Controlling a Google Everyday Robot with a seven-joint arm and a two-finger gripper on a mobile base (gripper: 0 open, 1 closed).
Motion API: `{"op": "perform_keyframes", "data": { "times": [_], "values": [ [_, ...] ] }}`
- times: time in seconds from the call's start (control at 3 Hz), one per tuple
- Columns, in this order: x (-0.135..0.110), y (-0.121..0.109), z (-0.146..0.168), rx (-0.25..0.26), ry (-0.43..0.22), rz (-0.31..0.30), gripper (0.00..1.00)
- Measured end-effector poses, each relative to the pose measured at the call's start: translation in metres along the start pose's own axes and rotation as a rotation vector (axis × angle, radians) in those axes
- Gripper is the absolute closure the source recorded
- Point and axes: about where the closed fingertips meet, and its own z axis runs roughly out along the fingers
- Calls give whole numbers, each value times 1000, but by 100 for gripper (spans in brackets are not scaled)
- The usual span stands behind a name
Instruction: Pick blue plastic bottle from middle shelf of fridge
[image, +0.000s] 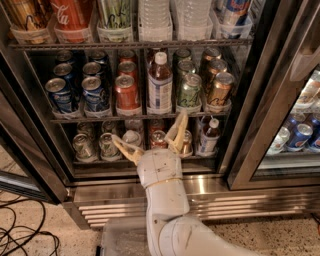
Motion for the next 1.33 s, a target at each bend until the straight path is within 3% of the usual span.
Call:
{"op": "perform_keyframes", "data": {
  "times": [0.33,0.67,1.33],
  "values": [
    [28,-9,-4,45,84,9,17],
    [54,1,-11,43,158,59,21],
    [66,4,3,91,174,123,21]
  ]
}}
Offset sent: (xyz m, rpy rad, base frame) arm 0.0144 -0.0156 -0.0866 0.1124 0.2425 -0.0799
